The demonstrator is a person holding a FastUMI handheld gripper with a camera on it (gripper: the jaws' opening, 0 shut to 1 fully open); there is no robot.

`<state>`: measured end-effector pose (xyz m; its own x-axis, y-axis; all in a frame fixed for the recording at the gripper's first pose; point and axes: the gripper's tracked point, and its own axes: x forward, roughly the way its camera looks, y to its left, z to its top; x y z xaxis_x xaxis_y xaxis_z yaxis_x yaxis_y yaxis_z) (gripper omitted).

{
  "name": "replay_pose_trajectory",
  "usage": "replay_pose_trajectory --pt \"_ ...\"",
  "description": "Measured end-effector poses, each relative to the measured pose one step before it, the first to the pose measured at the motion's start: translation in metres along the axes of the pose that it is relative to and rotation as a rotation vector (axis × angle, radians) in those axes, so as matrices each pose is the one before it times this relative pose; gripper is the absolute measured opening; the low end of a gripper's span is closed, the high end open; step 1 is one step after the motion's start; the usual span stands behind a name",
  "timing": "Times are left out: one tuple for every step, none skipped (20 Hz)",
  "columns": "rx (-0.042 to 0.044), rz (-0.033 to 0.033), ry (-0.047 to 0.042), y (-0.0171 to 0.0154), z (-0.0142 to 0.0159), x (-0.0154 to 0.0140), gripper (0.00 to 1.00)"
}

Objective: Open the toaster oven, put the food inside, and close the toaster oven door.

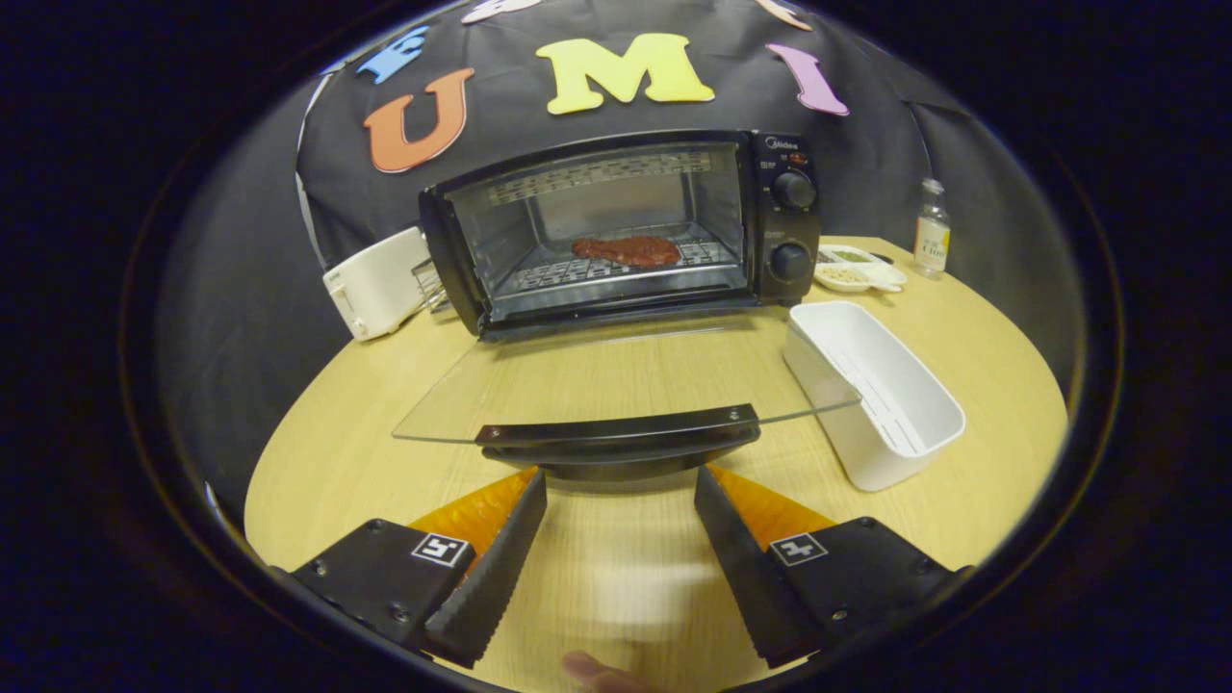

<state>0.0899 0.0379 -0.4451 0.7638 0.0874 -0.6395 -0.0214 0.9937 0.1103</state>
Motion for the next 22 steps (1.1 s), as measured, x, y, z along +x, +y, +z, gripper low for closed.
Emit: replay_pose_trajectory --pt "-0.00433 0.00160 -0.01439 0.00140 0.00445 -0.00295 0.98" --pt "-0.00648 0.00561 -0.01219 0.00222 0.00583 -0.00112 0.98" --pt "-0.00077 0.00450 -0.00995 0.00084 0.00471 -0.00255 0.98" --pt "0.00581 0.00605 -0.01452 0.00162 0.00642 -0.00148 0.98" --pt "0.00460 0.00349 -0.01752 0.00157 0.00717 -0.00216 0.98" --pt "0.00173 -0.00301 -0.01429 0.00089 0.00686 -0.00155 0.98" --pt "-0.00015 -0.00420 -0.00940 0.00060 0.00519 -0.00079 0.98" --pt "0.00137 -0.00479 -0.00475 0.00071 0.00508 -0.00105 0.98" --pt "0.00625 -0.00263 -0.01173 0.00193 0.00546 -0.00096 0.98" --pt "0.00166 -0.00174 -0.01218 0.00140 0.00656 0.00017 0.98" --pt "0.00024 -0.00033 -0.01095 0.00107 0.00577 -0.00078 0.98" --pt "0.00196 -0.00056 -0.01298 0.00096 0.00637 -0.00024 0.98" --pt "0.00085 -0.00020 -0.01002 0.00074 0.00552 0.00157 0.98" --pt "0.00016 -0.00138 -0.00720 0.00120 0.00561 -0.00039 0.98" --pt "-0.00052 -0.00088 -0.00641 0.00153 0.00513 -0.00018 0.98" --pt "0.00126 -0.00034 -0.00516 0.00098 0.00533 0.00116 0.98" --pt "0.00280 0.00106 -0.00521 0.00114 0.00569 0.00188 0.98" --pt "0.00250 0.00238 -0.00522 0.00056 0.00555 0.00103 0.98" --pt "0.00245 0.00207 -0.00526 0.00127 0.00489 0.00148 0.98" --pt "0.00025 0.00105 -0.00430 0.00081 0.00524 0.00131 0.98" --pt "-0.00049 -0.00038 -0.00349 0.00573 0.00195 -0.00353 0.98" --pt "-0.00137 -0.00190 -0.00209 0.00038 0.00386 0.00167 0.98"
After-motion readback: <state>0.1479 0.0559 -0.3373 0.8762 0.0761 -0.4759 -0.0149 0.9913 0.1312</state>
